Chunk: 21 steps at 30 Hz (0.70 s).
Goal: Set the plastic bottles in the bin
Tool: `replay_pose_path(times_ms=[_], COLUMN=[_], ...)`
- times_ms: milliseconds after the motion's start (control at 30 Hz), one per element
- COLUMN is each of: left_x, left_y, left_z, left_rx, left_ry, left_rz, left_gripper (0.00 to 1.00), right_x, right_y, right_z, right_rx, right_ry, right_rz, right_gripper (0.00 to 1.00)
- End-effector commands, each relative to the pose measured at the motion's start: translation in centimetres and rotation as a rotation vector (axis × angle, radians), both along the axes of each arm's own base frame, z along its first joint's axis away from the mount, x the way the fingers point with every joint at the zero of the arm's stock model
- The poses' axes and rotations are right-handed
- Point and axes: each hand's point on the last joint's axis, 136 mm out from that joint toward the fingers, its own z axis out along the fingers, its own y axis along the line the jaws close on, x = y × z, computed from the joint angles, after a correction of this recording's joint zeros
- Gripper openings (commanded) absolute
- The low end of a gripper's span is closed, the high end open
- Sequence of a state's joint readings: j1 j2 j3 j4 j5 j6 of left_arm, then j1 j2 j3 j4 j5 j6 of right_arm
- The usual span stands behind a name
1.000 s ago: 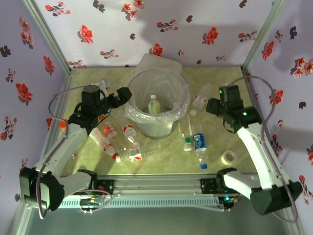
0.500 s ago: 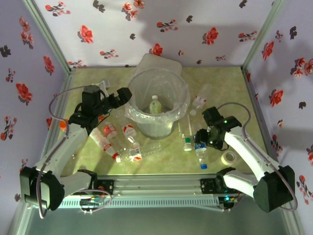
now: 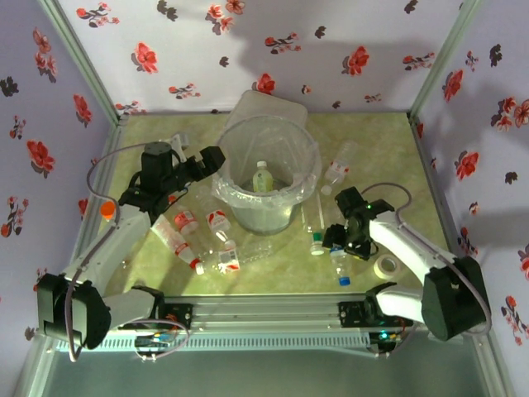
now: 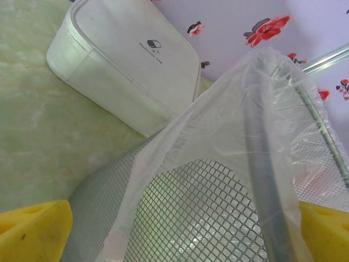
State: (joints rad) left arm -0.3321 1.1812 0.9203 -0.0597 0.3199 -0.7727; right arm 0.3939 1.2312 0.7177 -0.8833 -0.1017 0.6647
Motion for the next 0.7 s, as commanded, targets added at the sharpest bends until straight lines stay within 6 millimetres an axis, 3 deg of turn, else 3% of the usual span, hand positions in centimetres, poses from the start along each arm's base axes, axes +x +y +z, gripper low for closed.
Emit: replay_pose_path(times_ms=[0, 233, 433, 533, 667], left_x=[0.0, -0.1, 0.1, 0.1, 0.0], left_y=[-0.2, 0.0, -0.1, -0.1, 0.0], left_z=[0.0, 0.4, 0.1, 0.1, 0.2], left_rx=[0.007, 0.001, -0.003, -0.002, 0.001], left_ry=[-0.006, -0.017, -0.010, -0.012, -0.014], left_rz=[-0.018, -0.014, -0.012, -0.012, -0.013], left_gripper=[1.00, 1.00, 1.00, 1.00, 1.00], right_x=[1.3, 2.1, 2.1, 2.8, 5.1], right_y=[0.2, -1.2, -3.0, -3.2, -3.7], right_z=[-0.5, 1.1, 4.7, 7.9, 16.0], right_rx=[-0.006, -0.040, -0.069, -0.064, -0.068], right_ry=[-0.039, -0.098, -0.188, -0.279, -0.509], right_rz=[-0.006, -0.020, -0.044, -0.035, -0.018], right_gripper=[0.74, 0.60, 0.58, 0.58, 0.57])
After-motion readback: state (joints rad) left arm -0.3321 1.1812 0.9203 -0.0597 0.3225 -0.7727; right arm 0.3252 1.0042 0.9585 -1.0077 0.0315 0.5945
